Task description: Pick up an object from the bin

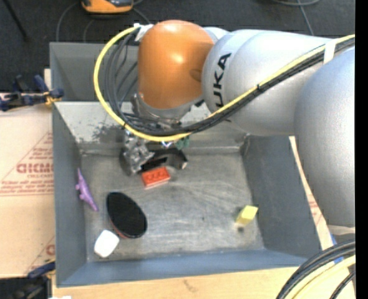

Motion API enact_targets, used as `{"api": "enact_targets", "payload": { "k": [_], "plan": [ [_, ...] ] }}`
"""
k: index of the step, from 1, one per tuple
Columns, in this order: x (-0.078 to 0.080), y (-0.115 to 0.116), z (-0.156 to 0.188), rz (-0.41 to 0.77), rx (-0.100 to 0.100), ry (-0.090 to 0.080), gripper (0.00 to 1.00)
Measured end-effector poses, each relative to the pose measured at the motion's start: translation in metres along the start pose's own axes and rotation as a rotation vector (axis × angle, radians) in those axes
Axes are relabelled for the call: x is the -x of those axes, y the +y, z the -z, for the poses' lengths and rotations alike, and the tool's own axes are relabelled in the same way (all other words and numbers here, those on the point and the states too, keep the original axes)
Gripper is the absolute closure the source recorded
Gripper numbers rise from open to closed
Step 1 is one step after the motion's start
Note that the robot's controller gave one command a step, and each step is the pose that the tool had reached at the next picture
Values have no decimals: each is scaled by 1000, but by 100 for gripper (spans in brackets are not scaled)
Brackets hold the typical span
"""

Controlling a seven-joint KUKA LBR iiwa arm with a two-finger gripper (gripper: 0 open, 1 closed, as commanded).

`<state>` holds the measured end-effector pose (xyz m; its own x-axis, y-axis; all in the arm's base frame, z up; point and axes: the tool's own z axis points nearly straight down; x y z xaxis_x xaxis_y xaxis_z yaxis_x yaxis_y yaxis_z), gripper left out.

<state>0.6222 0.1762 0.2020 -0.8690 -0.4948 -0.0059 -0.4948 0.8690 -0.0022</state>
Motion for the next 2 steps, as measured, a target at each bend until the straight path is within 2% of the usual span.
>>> {"api": "enact_targets", "payload": {
  "k": [1,2],
  "plan": [
    [21,14,-18,27,-1,0,100],
    [24,22,-22,39,0,-1,100]
  ]
}}
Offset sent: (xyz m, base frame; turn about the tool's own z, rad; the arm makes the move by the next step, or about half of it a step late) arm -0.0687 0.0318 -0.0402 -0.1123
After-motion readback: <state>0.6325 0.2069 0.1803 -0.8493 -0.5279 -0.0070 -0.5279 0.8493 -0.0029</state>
